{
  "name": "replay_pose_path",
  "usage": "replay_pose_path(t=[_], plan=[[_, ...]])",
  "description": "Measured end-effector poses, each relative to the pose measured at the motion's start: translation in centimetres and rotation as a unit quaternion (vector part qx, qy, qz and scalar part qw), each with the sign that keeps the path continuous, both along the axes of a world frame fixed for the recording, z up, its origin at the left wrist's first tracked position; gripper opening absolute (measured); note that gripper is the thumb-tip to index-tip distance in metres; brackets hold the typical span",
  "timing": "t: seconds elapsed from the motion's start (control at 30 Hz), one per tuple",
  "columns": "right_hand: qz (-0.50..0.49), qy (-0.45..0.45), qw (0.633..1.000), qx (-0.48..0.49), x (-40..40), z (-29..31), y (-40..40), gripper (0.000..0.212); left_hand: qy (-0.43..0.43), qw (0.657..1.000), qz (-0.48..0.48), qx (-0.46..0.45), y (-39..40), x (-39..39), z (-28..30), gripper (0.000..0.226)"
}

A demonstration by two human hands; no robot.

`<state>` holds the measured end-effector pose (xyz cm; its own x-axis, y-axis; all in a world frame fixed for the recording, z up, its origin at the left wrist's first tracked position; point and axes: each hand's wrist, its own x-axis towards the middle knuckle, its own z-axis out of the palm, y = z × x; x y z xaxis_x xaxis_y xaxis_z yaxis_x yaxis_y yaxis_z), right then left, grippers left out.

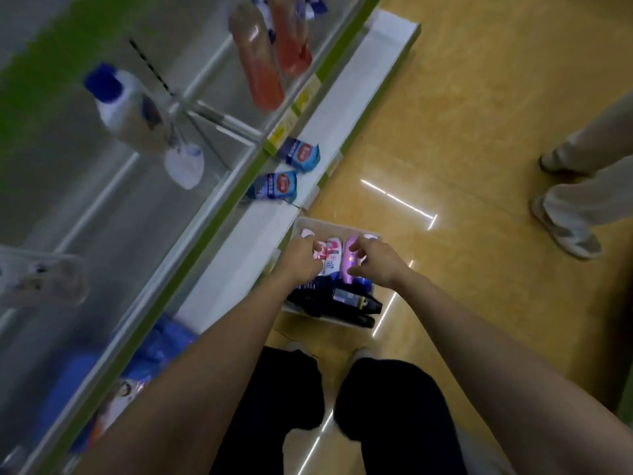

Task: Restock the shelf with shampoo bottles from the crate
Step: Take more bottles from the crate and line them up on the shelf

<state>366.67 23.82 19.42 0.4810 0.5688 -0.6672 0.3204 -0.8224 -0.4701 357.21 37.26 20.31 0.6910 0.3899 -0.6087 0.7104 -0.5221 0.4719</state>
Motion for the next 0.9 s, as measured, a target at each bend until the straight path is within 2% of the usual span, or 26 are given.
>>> replay_pose_path(t=[0.3,0.47,0.6,0.7,0.77,0.83,0.9], plan=[[0.061,-0.006,0.998,-0.01,1.6,-23.4,3.2,0.051,0.079,0.996,0.02,0.037,2.9,0.4,-22.6,0.04],[0.146,-0.055,0.988,-0.021,2.8,-32.9,4.7,0.047,0.08,0.994,0.028,0.066,3.8,2.6,-31.9,0.043],[0.275,-0.086,0.956,-0.055,2.8,-37.3,5.8,0.055,0.15,0.984,-0.003,0.1,3.1,3.3,-36.5,0.057],[0.368,-0.11,0.919,-0.091,2.4,-39.2,6.1,0.055,0.185,0.954,-0.087,0.218,2.8,3.4,-38.6,0.064],[0.398,-0.137,0.901,-0.105,2.6,-40.0,6.4,0.055,0.193,0.94,-0.115,0.259,2.9,3.6,-39.7,0.059],[0.417,-0.158,0.887,-0.117,3.0,-40.2,6.8,0.055,0.203,0.941,-0.116,0.246,3.1,3.8,-40.7,0.051],[0.435,-0.18,0.874,-0.124,3.4,-40.1,7.1,0.054,0.214,0.955,-0.062,0.198,3.2,3.7,-41.3,0.049]])
